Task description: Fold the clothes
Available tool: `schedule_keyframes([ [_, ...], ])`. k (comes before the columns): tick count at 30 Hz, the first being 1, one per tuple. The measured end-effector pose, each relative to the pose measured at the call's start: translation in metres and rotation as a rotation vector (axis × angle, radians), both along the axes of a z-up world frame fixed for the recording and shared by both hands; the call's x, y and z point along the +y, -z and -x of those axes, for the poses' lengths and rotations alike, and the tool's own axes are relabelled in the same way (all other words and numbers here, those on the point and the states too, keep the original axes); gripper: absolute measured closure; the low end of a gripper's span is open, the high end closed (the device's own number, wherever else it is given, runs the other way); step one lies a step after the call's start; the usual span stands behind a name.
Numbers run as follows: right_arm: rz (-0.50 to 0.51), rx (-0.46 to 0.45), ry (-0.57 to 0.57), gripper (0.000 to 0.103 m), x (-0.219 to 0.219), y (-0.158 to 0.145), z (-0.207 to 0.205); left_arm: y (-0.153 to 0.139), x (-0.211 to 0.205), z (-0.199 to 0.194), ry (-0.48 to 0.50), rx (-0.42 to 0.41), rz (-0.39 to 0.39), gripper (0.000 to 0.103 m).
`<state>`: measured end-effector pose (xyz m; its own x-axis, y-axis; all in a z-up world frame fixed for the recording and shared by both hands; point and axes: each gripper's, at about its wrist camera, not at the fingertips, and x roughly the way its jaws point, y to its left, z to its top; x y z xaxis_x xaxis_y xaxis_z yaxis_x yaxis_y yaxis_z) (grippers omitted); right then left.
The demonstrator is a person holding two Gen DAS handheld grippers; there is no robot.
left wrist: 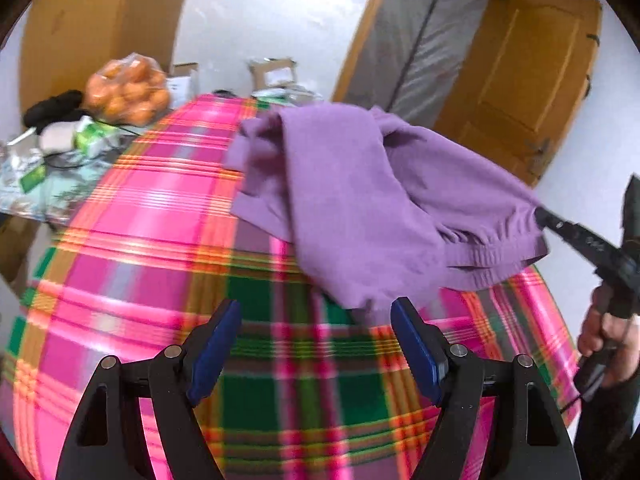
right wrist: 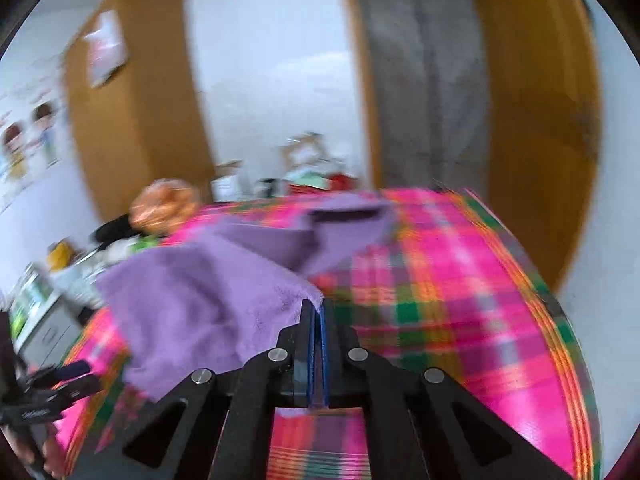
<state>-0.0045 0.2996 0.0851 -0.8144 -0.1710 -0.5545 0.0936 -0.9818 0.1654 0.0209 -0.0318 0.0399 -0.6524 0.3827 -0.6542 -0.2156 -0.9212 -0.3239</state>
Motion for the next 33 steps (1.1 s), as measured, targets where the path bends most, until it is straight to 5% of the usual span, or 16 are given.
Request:
schedule_keyframes([
  [5,0.078,-0.107,0.009,0.096,0.033,0.034,0.010,0.010,0.024,0.020,0.035,-0.056,-0.044,0.024],
  [7,0.114,-0.123,-0.008,0.087,0.037,0.042,0.011,0.013,0.030,0.027,0.036,-0.067,-0.047,0.024],
  [9,0.151,-0.124,-0.028,0.065,0.044,0.045,0.009,0.014,0.034,0.033,0.035,-0.078,-0.060,0.024],
  [14,0.300,-0.175,-0.116,0.057,0.055,0.058,0.019,0.020,0.036,0.045,0.026,-0.086,-0.097,0.029],
  [18,0.341,-0.216,-0.170,0.058,0.047,0.066,0.029,0.024,0.039,0.052,0.042,-0.085,-0.139,0.065],
  [19,0.339,-0.224,-0.179,0.060,0.045,0.067,0.030,0.023,0.041,0.052,0.042,-0.075,-0.134,0.084],
  [20,0.329,-0.229,-0.185,0.076,0.043,0.067,0.030,0.022,0.042,0.052,0.040,-0.063,-0.124,0.091],
  [21,0.323,-0.232,-0.192,0.094,0.041,0.066,0.029,0.019,0.042,0.050,0.038,-0.050,-0.116,0.091],
  [33,0.322,-0.112,-0.412,0.094,-0.010,0.010,-0.033,-0.053,-0.040,0.005,-0.158,0.179,-0.115,0.096],
])
